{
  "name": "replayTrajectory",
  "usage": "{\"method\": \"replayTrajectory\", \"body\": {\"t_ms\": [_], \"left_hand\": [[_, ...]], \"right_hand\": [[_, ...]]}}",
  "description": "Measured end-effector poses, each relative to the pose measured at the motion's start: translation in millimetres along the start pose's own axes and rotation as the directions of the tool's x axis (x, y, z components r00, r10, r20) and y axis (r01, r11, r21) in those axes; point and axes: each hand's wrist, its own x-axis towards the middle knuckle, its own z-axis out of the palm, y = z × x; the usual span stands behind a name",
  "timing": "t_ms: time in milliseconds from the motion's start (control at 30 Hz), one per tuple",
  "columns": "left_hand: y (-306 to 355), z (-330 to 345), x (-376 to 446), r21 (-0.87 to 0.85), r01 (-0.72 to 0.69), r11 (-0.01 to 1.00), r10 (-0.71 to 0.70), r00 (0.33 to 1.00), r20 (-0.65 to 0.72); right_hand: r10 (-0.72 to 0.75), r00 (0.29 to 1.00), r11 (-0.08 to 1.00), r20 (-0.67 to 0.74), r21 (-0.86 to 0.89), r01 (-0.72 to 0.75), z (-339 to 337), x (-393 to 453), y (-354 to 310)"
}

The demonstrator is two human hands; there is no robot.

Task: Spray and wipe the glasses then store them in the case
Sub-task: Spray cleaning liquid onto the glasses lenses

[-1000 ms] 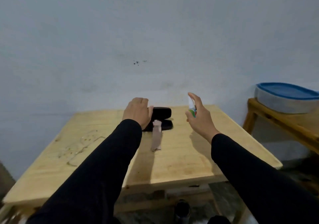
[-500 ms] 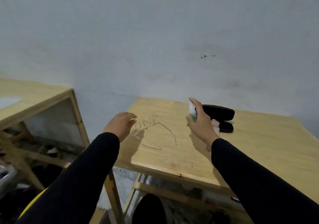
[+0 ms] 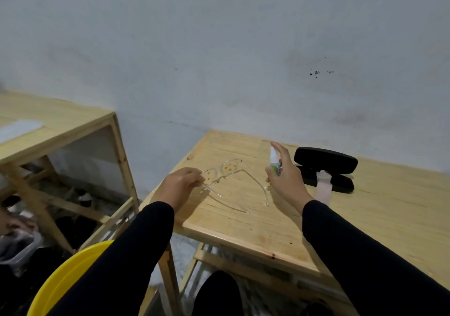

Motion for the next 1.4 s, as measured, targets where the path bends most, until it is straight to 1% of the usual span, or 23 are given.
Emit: {"method": "replayTrajectory", "body": {"t_ms": [67,167,267,333,433,533,633,733,833,967,1067,1133,1267,1400], "left_hand": [[1.7,5.1,1.3,-0.007,-0.007,1.000,0.007,1.000,-0.004],[2.8,12.1,3.4,-0.054,0.031,0.998,-0.030,0.999,0.009],[4.2,17.0,9.1,-0.077,0.057,0.995,-0.059,0.998,-0.027],[7.5,17.5,14.6,-0.123,0.114,0.986,-0.123,0.990,-0.065],[12.9,15.0,26.4,-0.274,0.248,0.929,-0.286,0.952,-0.109],[14.2,13.4,39.6,-0.319,0.293,0.901,-0.359,0.918,-0.171],[18.7,11.8,51.3,-0.410,0.337,0.848,-0.441,0.876,-0.192],[28.0,11.2,61.2,-0.507,0.336,0.794,-0.481,0.857,-0.184],[37.2,12.0,69.0,-0.578,0.307,0.756,-0.479,0.862,-0.169],[49.2,11.4,77.0,-0.641,0.272,0.718,-0.469,0.869,-0.156],[54.2,9.6,79.8,-0.690,0.244,0.681,-0.467,0.871,-0.152],[55.4,8.4,80.7,-0.715,0.228,0.661,-0.468,0.870,-0.155],[57.9,7.0,81.6,-0.736,0.211,0.644,-0.455,0.879,-0.146],[59.2,7.1,80.9,-0.758,0.202,0.620,-0.451,0.882,-0.134]], "right_hand": [[0.016,1.000,1.000,-0.008,0.016,-0.016,-0.2,1.1,0.2],[0.043,0.999,0.998,-0.011,0.046,-0.042,-1.7,1.2,0.5],[0.067,0.998,0.990,0.000,0.124,-0.066,-4.8,0.5,0.4],[0.082,0.997,0.979,0.008,0.187,-0.082,-7.9,0.0,-1.6],[0.115,0.993,0.948,0.002,0.298,-0.111,-16.6,-0.2,-5.9],[0.134,0.991,0.937,-0.029,0.330,-0.117,-27.0,-1.9,-8.4],[0.117,0.991,0.952,-0.061,0.291,-0.095,-33.0,-3.8,-4.9],[0.084,0.995,0.970,-0.056,0.235,-0.069,-33.5,-5.2,-4.3],[-0.007,0.998,0.997,-0.060,0.076,0.012,-28.7,-3.3,-8.4],[-0.111,0.994,0.986,-0.004,-0.122,0.110,-19.6,5.1,-15.4],[-0.131,0.991,0.942,-0.008,-0.312,0.122,-13.2,12.5,-18.7],[-0.124,0.992,0.911,-0.009,-0.398,0.110,-10.1,15.7,-21.8],[-0.132,0.991,0.869,-0.004,-0.482,0.114,-7.6,20.3,-26.1],[-0.152,0.988,0.862,-0.019,-0.491,0.124,-6.2,23.4,-28.2]]}}
